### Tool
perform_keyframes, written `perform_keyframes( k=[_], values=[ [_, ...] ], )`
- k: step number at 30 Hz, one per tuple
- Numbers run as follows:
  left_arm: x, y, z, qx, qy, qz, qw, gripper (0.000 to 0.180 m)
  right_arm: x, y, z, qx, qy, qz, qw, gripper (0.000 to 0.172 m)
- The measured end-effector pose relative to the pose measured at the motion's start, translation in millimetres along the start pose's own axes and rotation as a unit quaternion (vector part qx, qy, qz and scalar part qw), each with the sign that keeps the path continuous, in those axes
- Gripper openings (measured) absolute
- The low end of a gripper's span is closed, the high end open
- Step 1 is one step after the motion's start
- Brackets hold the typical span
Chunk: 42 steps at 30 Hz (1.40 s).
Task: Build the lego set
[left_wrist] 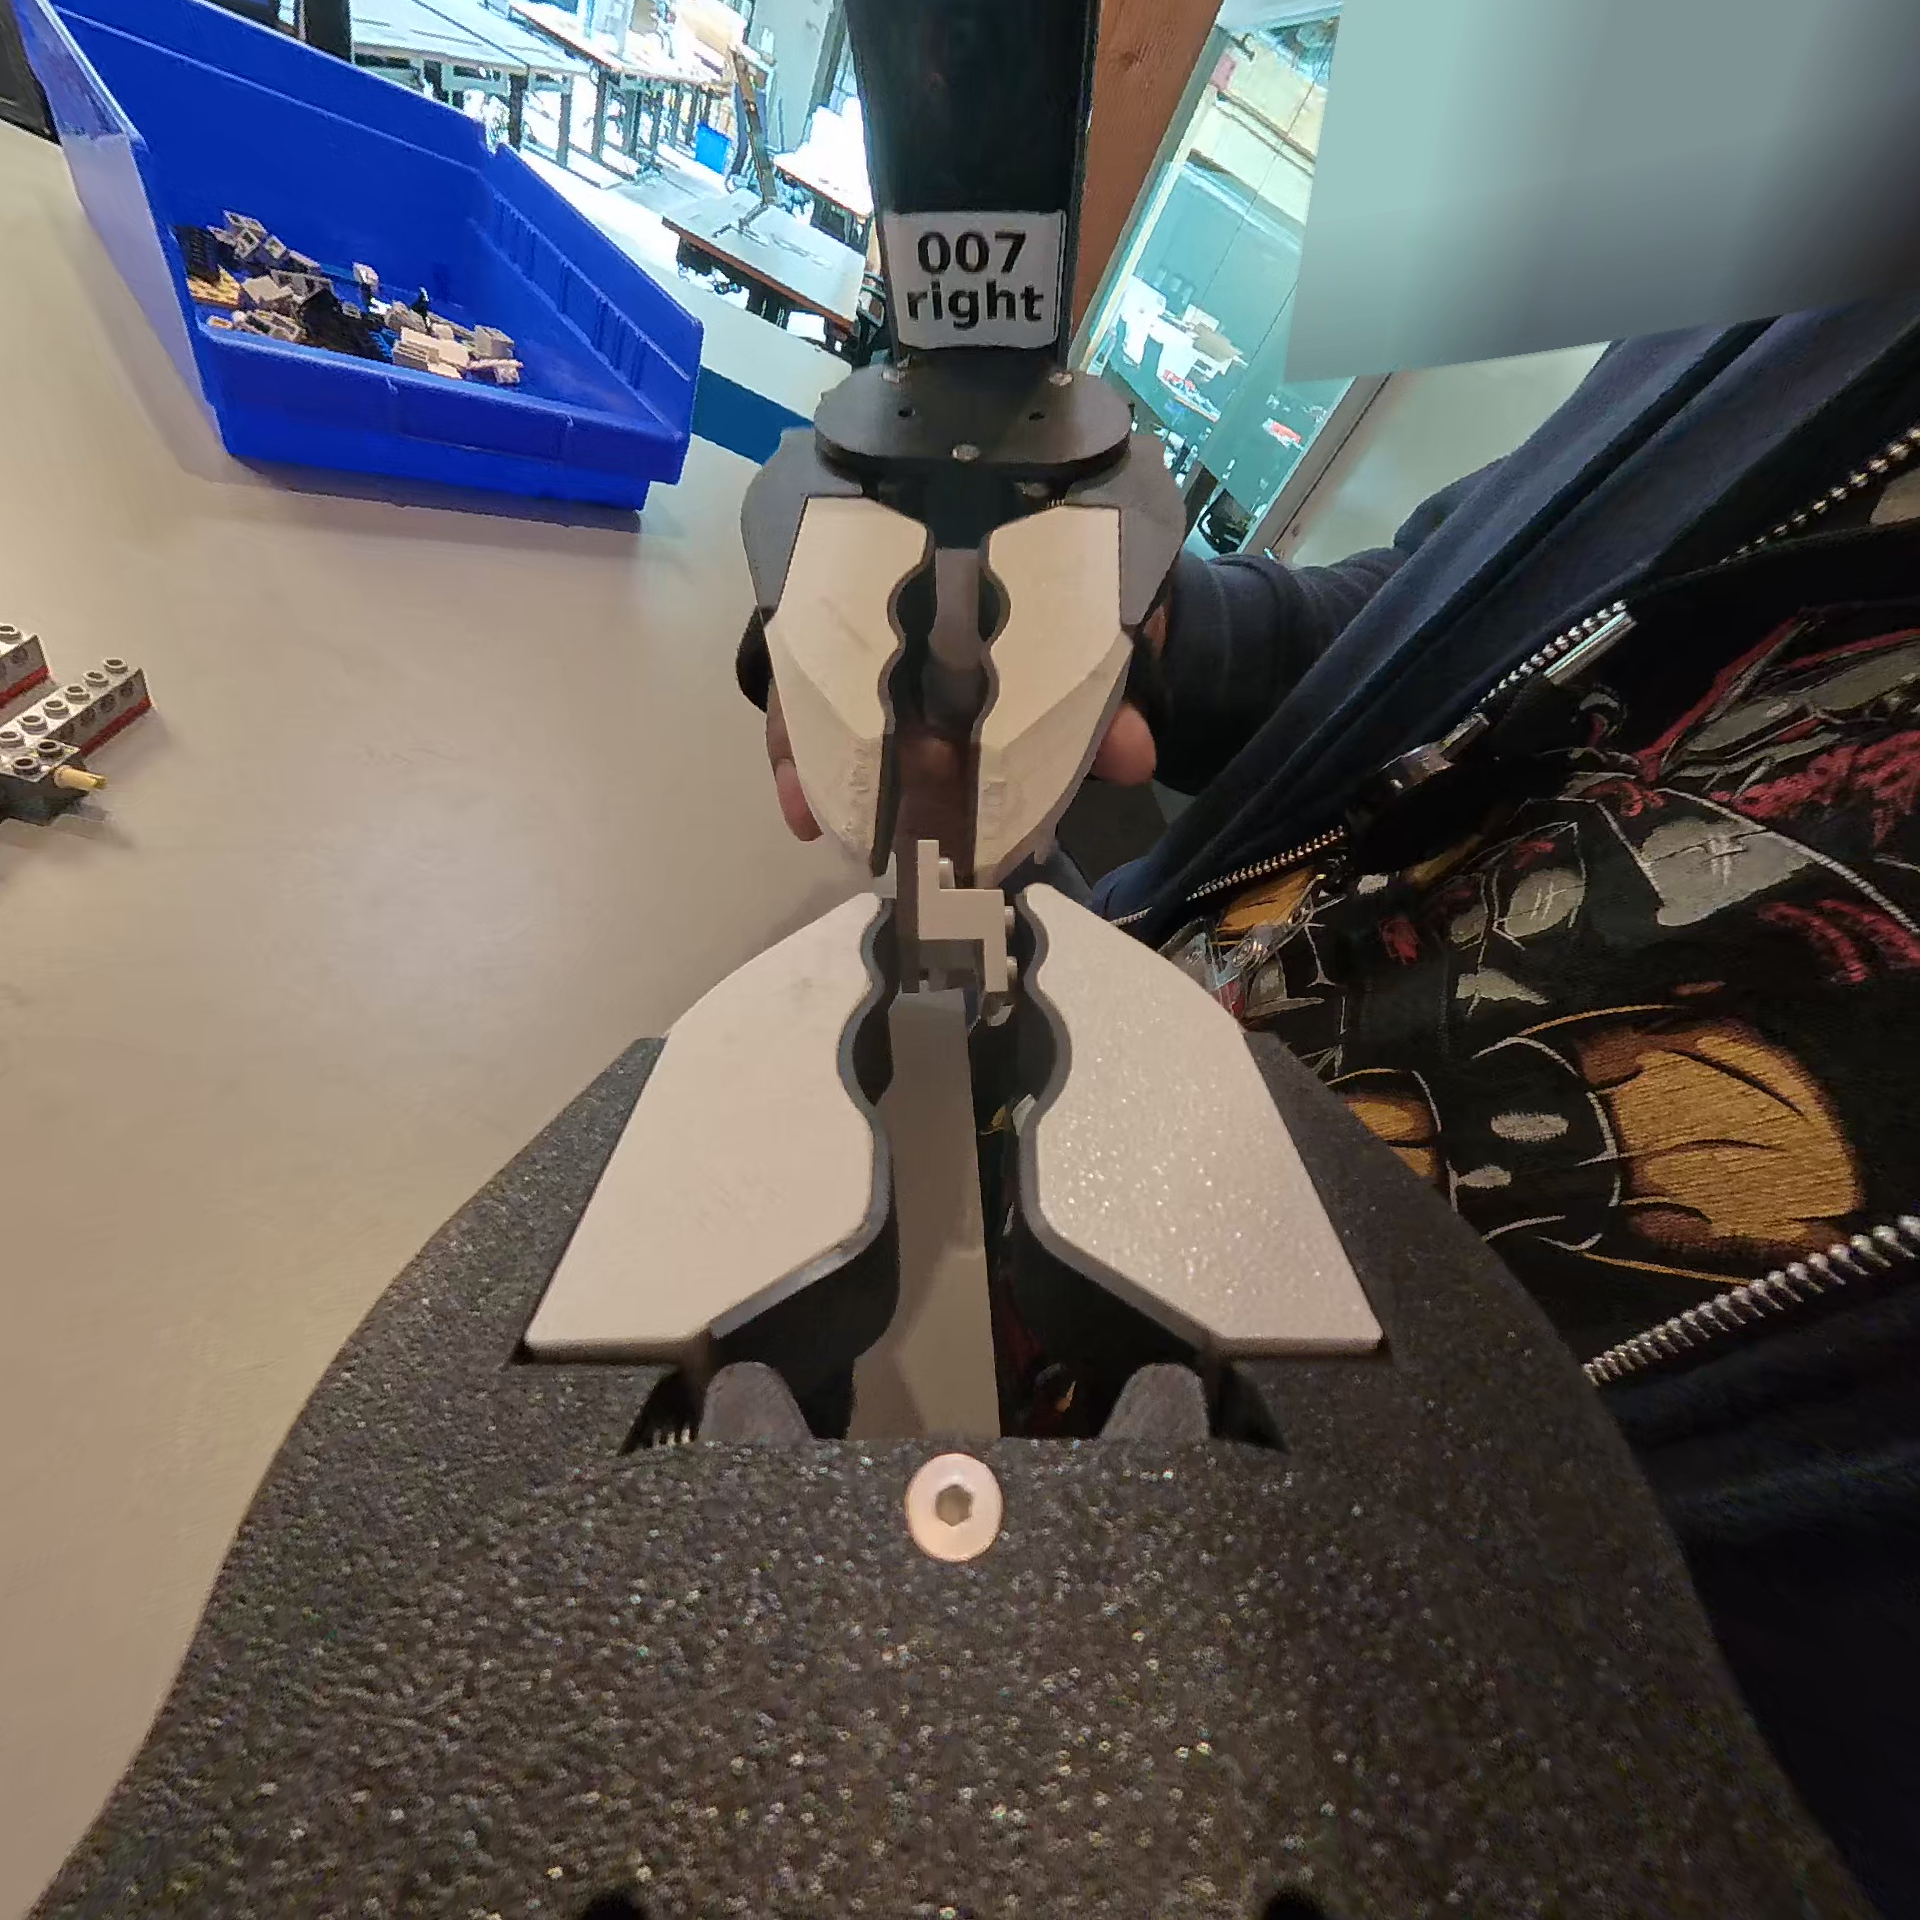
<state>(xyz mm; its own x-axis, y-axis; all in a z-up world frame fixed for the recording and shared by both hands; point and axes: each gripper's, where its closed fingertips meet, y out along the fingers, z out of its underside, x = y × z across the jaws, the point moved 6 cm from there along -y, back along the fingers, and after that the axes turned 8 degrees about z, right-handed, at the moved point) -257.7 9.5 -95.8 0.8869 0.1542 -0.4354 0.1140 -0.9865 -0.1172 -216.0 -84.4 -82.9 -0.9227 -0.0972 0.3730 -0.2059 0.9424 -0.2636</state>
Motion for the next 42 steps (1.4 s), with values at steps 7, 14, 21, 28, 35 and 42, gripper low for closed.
perform_keyframes(
  k=[7, 14, 21, 28, 35, 42],
  values=[
    [1, 6, 6, 0.055, 0.001, 0.002, 0.999, 0.02, 0, 5, 2, 0.035, -0.034, 0.005, 0.999, 0.013],
    [1, 5, 4, 0.096, 0.023, -0.011, 0.995, 0.02, 0, 6, 3, 0.06, -0.048, -0.004, 0.997, 0.008],
    [3, 1, 1, 0.096, 0.029, -0.004, 0.995, 0.02, -4, 6, 3, 0.036, -0.036, -0.012, 0.999, 0.008],
    [17, -4, -4, 0.058, 0.009, -0.033, 0.998, 0.041, -27, 3, 1, -0.035, 0.094, 0.016, 0.995, 0.008],
    [44, -13, 1, -0.152, -0.148, -0.06, 0.975, 0.051, -59, -7, 5, -0.232, 0.271, 0.046, 0.933, 0.008],
    [55, 5, -1, -0.325, -0.212, -0.043, 0.921, 0.031, -64, -8, 3, -0.359, 0.306, 0.062, 0.88, 0.008]
  ],
)
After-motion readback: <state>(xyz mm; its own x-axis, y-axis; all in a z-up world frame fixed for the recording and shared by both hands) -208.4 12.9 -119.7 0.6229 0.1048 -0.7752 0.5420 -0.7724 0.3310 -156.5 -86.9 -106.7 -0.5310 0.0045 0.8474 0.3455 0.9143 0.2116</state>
